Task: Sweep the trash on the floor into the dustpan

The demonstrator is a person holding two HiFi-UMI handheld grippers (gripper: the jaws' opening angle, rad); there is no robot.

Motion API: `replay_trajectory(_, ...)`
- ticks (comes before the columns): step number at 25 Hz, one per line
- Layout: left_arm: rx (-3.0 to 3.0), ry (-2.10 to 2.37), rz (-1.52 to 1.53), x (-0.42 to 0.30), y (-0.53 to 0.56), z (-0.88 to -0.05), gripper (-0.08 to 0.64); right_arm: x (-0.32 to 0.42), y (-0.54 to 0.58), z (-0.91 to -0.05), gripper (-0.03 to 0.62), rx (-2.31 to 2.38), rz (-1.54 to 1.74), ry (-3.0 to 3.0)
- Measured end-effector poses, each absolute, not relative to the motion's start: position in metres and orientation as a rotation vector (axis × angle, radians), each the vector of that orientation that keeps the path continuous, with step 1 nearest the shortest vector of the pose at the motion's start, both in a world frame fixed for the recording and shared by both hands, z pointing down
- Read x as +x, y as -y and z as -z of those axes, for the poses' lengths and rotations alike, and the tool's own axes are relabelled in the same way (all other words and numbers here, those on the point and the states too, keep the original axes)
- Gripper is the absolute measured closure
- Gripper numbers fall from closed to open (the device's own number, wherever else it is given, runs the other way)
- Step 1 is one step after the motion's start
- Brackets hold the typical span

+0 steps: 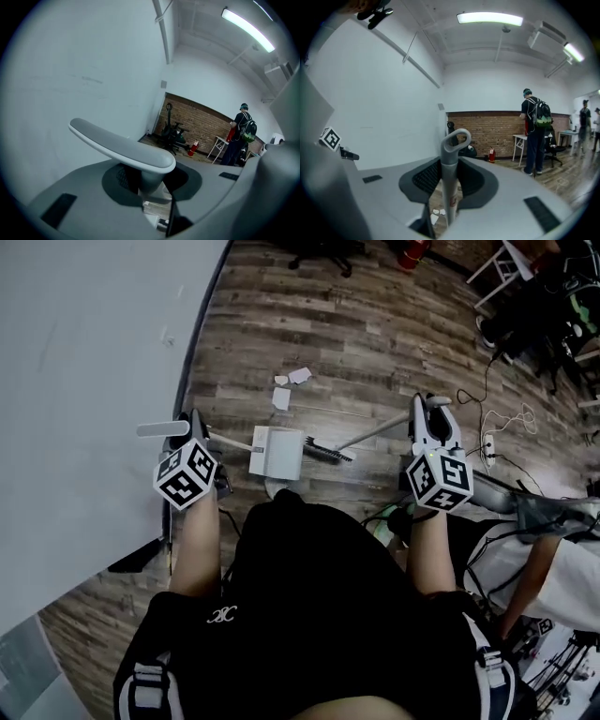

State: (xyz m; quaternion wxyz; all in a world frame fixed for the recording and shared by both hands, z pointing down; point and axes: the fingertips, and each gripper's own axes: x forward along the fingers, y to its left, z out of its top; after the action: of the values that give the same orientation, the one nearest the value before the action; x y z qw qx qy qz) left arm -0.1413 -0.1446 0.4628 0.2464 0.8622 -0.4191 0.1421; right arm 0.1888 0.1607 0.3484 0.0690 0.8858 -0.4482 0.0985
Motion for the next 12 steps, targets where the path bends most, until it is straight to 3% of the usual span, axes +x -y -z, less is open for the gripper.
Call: replay_trajectory(12, 2.072, 1.302, -0.342, -0.172, 0.19, -0.517, 0.456, 0.26, -0.044, -0.34, 0.482, 2.598, -0.235, 1.4)
